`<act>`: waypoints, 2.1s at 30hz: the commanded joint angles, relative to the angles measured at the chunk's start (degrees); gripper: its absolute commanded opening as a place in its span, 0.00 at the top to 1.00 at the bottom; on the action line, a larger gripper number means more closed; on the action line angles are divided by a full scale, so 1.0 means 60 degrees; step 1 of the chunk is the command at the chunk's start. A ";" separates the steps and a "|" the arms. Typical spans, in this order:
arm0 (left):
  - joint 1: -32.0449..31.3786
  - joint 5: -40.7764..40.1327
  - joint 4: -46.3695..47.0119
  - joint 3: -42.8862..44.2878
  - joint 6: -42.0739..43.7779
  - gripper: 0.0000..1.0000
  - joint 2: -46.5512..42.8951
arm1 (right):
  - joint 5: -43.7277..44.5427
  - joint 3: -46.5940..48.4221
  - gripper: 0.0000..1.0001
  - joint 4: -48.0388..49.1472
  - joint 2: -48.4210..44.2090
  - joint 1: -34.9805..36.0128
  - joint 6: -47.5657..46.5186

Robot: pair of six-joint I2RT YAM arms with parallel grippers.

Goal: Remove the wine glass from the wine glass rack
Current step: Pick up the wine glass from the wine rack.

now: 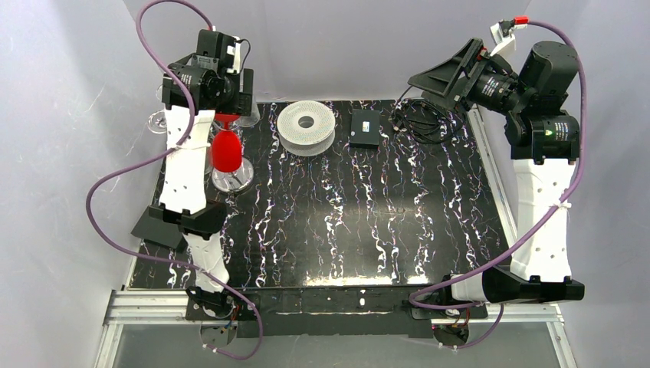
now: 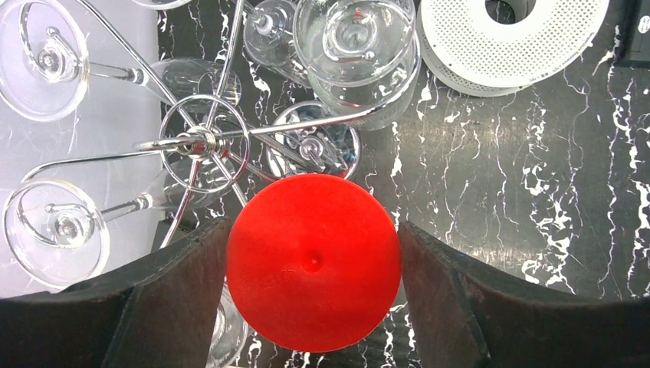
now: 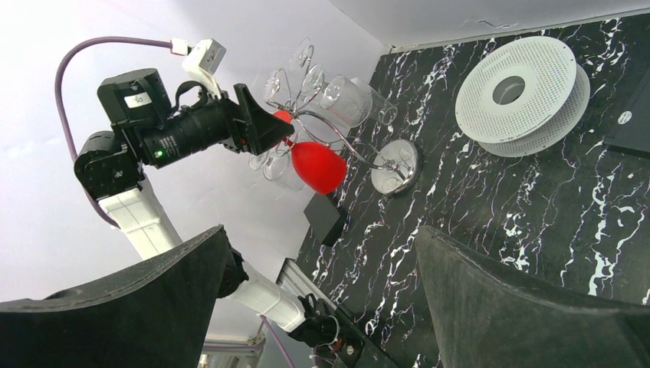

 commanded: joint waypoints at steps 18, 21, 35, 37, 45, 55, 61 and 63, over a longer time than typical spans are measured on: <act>0.0291 0.0138 -0.2869 0.0605 -0.0130 0.37 0.0528 | -0.0066 0.0224 0.00 0.0120 0.0047 0.0050 -0.0237; 0.0321 0.0129 -0.2863 0.0673 -0.0144 0.37 0.0602 | -0.0067 0.0250 0.00 0.0144 0.0047 0.0038 -0.0229; 0.0478 -0.0090 -0.2814 0.0732 -0.0160 0.36 0.0597 | -0.0069 0.0239 0.00 0.0129 0.0033 0.0037 -0.0254; 0.0489 0.0188 -0.2803 0.0718 -0.0151 0.36 0.0568 | -0.0069 0.0242 0.00 0.0132 0.0044 0.0044 -0.0259; 0.0478 0.1251 -0.2761 0.0732 -0.0159 0.36 0.0513 | -0.0045 0.0241 0.00 0.0130 0.0008 0.0041 -0.0271; 0.0492 0.1932 -0.2750 0.0697 -0.0203 0.36 0.0464 | -0.0033 0.0169 0.00 0.0114 -0.0054 0.0037 -0.0281; 0.0485 0.2335 -0.2725 0.0631 -0.0255 0.36 0.0370 | -0.0023 0.0170 0.00 0.0114 -0.0077 0.0046 -0.0287; 0.0490 0.2486 -0.2733 0.0574 -0.0270 0.36 0.0282 | -0.0025 0.0173 0.00 0.0112 -0.0084 0.0048 -0.0284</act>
